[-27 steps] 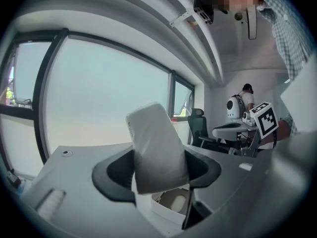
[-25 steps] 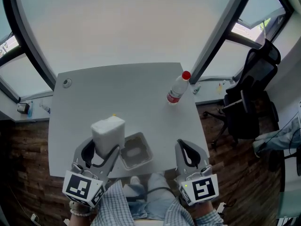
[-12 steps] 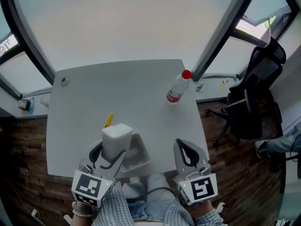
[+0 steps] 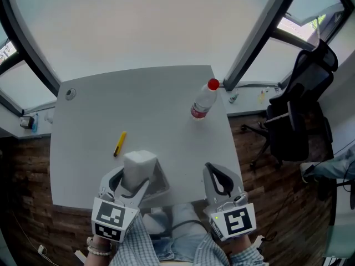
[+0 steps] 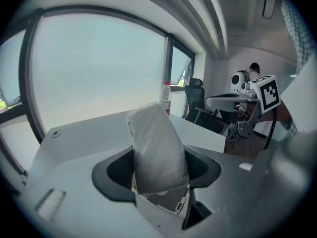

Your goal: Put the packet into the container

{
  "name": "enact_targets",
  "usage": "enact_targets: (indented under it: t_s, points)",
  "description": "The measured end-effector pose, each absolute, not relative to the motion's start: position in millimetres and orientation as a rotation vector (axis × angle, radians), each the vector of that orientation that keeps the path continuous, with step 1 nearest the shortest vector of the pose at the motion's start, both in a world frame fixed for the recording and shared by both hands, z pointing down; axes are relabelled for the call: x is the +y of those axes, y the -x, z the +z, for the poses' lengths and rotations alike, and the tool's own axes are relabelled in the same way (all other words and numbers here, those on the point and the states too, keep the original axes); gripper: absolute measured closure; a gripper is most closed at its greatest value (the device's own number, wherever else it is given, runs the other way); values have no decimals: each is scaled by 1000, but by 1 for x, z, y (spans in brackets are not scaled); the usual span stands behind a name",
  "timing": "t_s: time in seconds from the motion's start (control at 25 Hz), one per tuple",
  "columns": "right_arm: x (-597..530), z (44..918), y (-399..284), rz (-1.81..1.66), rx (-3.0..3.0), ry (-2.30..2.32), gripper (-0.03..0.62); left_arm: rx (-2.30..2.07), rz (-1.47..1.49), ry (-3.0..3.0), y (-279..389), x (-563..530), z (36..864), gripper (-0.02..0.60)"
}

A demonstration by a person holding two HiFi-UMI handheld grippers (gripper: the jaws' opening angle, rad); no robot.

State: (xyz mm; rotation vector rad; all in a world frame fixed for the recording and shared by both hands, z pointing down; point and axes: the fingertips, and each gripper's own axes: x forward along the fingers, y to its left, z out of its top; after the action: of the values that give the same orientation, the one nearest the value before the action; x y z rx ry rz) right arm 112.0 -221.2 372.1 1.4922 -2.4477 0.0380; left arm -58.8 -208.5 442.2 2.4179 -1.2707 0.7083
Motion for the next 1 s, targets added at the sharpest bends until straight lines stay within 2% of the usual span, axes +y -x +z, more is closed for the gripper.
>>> enact_targets:
  t_s: [1.0]
  points:
    - [-222,376,-114,73,-2486,-1415,592,-1105,1211,-2238,40,-187,478,302]
